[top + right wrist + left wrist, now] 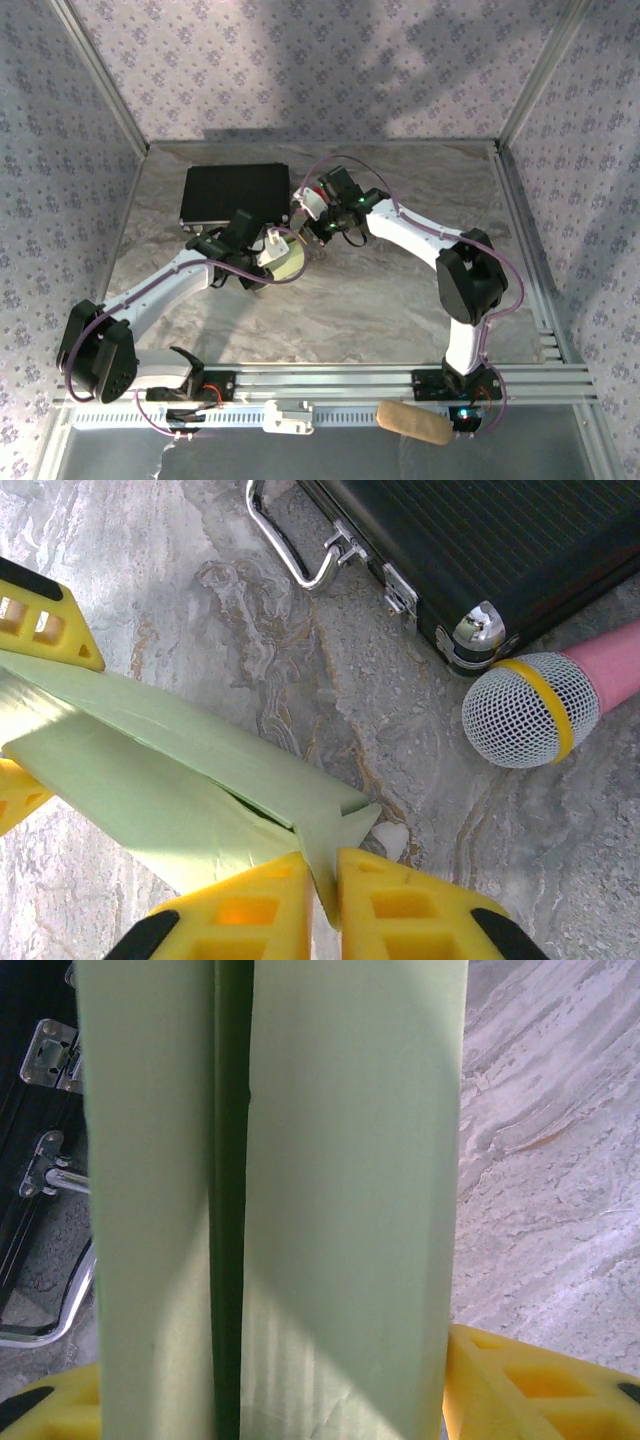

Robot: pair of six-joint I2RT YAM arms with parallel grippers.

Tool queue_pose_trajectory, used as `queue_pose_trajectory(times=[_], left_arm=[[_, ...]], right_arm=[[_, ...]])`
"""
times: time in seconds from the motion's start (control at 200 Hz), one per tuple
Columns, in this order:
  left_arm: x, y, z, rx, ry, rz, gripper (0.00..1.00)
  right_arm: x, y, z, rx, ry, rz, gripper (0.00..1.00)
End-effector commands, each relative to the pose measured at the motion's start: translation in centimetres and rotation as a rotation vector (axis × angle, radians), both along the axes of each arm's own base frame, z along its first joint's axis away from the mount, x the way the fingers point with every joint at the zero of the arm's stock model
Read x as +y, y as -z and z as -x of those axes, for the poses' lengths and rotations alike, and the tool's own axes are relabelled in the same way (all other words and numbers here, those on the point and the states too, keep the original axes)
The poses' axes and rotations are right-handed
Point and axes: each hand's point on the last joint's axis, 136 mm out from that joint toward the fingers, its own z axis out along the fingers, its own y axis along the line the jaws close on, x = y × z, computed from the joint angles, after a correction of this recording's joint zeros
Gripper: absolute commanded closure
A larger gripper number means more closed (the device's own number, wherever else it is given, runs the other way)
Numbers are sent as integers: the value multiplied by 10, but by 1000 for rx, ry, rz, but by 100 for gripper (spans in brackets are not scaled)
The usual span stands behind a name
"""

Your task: Fold the paper box

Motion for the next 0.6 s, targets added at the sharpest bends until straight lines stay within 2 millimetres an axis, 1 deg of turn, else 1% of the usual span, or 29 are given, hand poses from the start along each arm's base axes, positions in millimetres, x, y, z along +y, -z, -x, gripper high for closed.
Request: queue_pose_trajectory(times=[0.0, 0.16, 0.315, 0.595], left_arm=[[-3, -2, -2, -14, 12, 6, 44], [-3, -1, -3, -14, 9, 0, 44], [-2, -2, -4, -20, 1, -2, 44], [1, -1, -8, -30, -16, -20, 44]], right_arm=[[0, -3, 2, -19, 6, 26, 87], [-2, -9, 2, -30, 48, 39, 92], [-3, -15, 7, -30, 86, 43, 94], [0, -15, 14, -13, 169, 71, 98]])
